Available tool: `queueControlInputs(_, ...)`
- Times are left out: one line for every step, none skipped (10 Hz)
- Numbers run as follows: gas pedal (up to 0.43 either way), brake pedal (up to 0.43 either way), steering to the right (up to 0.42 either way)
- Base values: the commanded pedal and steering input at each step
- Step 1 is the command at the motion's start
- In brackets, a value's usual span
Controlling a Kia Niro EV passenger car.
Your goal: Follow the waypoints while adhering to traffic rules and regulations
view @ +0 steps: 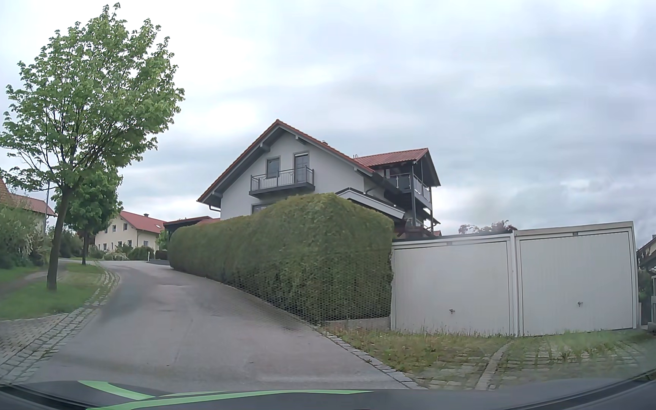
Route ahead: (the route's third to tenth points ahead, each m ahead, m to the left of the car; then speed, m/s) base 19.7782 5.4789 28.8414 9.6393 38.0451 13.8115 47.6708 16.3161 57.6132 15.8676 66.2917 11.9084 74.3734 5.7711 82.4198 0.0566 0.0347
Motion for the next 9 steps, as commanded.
queueControlInputs(0.197,0.0,0.399)
queueControlInputs(0.299,0.0,0.358)
queueControlInputs(0.378,0.0,0.288)
queueControlInputs(0.441,0.0,0.217)
queueControlInputs(0.461,0.0,0.167)
queueControlInputs(0.488,0.0,0.085)
queueControlInputs(0.5,0.0,-0.014)
queueControlInputs(0.5,0.0,-0.085)
queueControlInputs(0.5,0.0,-0.131)
